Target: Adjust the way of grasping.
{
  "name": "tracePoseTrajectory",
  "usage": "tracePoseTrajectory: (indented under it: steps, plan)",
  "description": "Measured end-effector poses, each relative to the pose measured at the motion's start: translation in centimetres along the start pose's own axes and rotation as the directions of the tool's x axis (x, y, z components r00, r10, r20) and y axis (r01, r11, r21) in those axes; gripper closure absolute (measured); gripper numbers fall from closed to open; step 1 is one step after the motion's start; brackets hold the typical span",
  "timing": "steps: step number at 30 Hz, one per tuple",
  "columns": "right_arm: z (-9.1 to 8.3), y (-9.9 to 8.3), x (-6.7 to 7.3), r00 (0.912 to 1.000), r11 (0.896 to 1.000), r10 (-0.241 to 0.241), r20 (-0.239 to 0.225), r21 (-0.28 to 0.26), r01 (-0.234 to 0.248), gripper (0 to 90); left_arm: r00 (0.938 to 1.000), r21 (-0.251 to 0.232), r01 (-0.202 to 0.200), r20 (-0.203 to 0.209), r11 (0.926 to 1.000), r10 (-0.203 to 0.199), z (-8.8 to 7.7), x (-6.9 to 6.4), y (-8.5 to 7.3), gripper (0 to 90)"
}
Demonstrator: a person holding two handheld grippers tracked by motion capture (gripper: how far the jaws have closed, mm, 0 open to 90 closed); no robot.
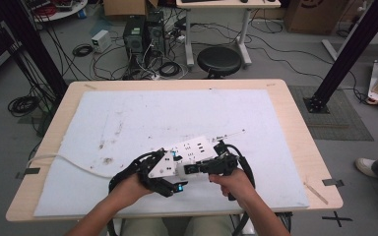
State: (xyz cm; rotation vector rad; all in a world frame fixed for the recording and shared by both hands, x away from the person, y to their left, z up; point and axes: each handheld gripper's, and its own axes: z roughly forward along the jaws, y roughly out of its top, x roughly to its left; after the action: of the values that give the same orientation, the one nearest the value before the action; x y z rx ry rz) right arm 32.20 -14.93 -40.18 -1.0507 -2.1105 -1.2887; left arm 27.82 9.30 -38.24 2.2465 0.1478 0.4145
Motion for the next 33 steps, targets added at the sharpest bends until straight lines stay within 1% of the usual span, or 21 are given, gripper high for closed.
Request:
tracePoseTrajectory:
  steps: [1, 2, 3, 4, 6, 7, 9, 10, 12, 15, 17, 19, 22, 24, 25, 28, 29, 30, 31, 32, 33]
  plan:
    - [0.0, 0.0, 0.0, 1.0, 1.0, 0.0, 0.0, 0.0, 0.0, 63.5, 0.9999, -0.003, 0.016, 0.001, 0.9999, -0.016, -0.2, 0.1, -0.2, 26.3]
    - [-0.6, 0.1, -0.2, 0.9996, 1.0, -0.021, 0.019, -0.009, 0.021, 63.5, 0.9988, -0.017, 0.048, -0.005, 0.9987, -0.048, -0.6, 0.5, -0.6, 26.3]
    - [-0.6, 0.1, -0.2, 0.9996, 1.0, -0.021, 0.019, -0.009, 0.021, 63.5, 0.9988, -0.017, 0.048, -0.005, 0.9987, -0.048, -0.6, 0.5, -0.6, 26.3]
    - [-0.9, 0.1, -0.2, 0.9993, 1.0, -0.023, 0.028, -0.002, 0.024, 63.5, 0.9979, -0.024, 0.064, -0.009, 0.9977, -0.064, -0.8, 0.7, -0.8, 26.3]
    - [-1.3, 0.3, -0.2, 0.9964, 0.998, -0.059, 0.061, 0.012, 0.059, 63.5, 0.995, -0.037, 0.097, -0.02, 0.9946, -0.098, -1.2, 1.1, -1.1, 26.3]
    - [-1.5, 0.4, -0.1, 0.9939, 0.997, -0.08, 0.076, 0.025, 0.078, 63.5, 0.9929, -0.045, 0.114, -0.026, 0.9924, -0.116, -1.5, 1.3, -1.3, 26.3]
    - [-1.8, 0.6, 0.2, 0.9885, 0.993, -0.113, 0.1, 0.055, 0.108, 63.6, 0.9897, -0.054, 0.135, -0.04, 0.9893, -0.138, -1.9, 1.7, -1.6, 26.3]
    - [-1.9, 0.7, 0.3, 0.9843, 0.989, -0.14, 0.107, 0.066, 0.134, 63.6, 0.9868, -0.063, 0.152, -0.048, 0.9864, -0.155, -2.1, 1.8, -1.7, 26.3]
    - [-2.1, 0.9, 0.6, 0.9767, 0.983, -0.169, 0.132, 0.095, 0.157, 63.6, 0.984, -0.064, 0.164, -0.06, 0.9843, -0.168, -2.5, 2.1, -2.0, 26.3]
    - [-2.4, 1.4, 0.9, 0.965, 0.974, -0.207, 0.161, 0.132, 0.187, 63.6, 0.9764, -0.082, 0.192, -0.086, 0.9781, -0.198, -3.0, 2.4, -2.5, 26.3]
    - [-2.5, 1.7, 1.2, 0.9548, 0.965, -0.237, 0.179, 0.153, 0.211, 63.6, 0.9711, -0.092, 0.206, -0.103, 0.9742, -0.215, -3.5, 2.6, -2.8, 26.3]
    - [-2.7, 2.0, 1.5, 0.9434, 0.956, -0.27, 0.193, 0.173, 0.238, 63.6, 0.9623, -0.109, 0.232, -0.118, 0.9665, -0.245, -3.8, 2.7, -3.1, 26.3]
    - [-2.9, 2.6, 2.2, 0.9255, 0.94, -0.315, 0.211, 0.205, 0.273, 63.6, 0.9518, -0.126, 0.255, -0.142, 0.9586, -0.272, -4.5, 2.9, -3.5, 26.4]
    - [-3.0, 3.1, 2.6, 0.9107, 0.927, -0.347, 0.224, 0.23, 0.296, 63.6, 0.9468, -0.128, 0.262, -0.158, 0.9566, -0.28, -5.0, 3.0, -3.8, 26.6]
    - [-3.0, 3.3, 2.8, 0.9051, 0.922, -0.357, 0.23, 0.244, 0.302, 63.6, 0.9433, -0.132, 0.268, -0.165, 0.9542, -0.288, -5.2, 3.0, -3.9, 26.6]
    - [-3.2, 4.1, 3.1, 0.8797, 0.899, -0.407, 0.246, 0.279, 0.338, 63.6, 0.9357, -0.138, 0.28, -0.182, 0.9499, -0.303, -5.8, 3.1, -4.4, 26.8]
    - [-3.3, 4.3, 3.3, 0.8744, 0.895, -0.414, 0.253, 0.29, 0.339, 63.6, 0.9337, -0.141, 0.284, -0.185, 0.9485, -0.307, -6.0, 3.2, -4.5, 26.8]
    - [-3.3, 4.5, 3.4, 0.8643, 0.887, -0.43, 0.261, 0.3, 0.351, 63.6, 0.9312, -0.143, 0.285, -0.193, 0.9478, -0.309, -6.2, 3.2, -4.6, 26.8]
    - [-3.4, 4.8, 3.5, 0.8569, 0.88, -0.443, 0.263, 0.312, 0.359, 63.6, 0.9285, -0.146, 0.289, -0.198, 0.946, -0.314, -6.3, 3.3, -4.7, 26.8]
    - [-3.4, 4.8, 3.5, 0.8569, 0.88, -0.443, 0.263, 0.312, 0.359, 63.6, 0.9285, -0.146, 0.289, -0.198, 0.946, -0.314, -6.3, 3.3, -4.7, 26.8]
    - [-3.5, 5.2, 3.8, 0.8403, 0.864, -0.469, 0.272, 0.34, 0.372, 63.6, 0.9221, -0.157, 0.298, -0.207, 0.9414, -0.327, -6.6, 3.4, -4.9, 26.8]
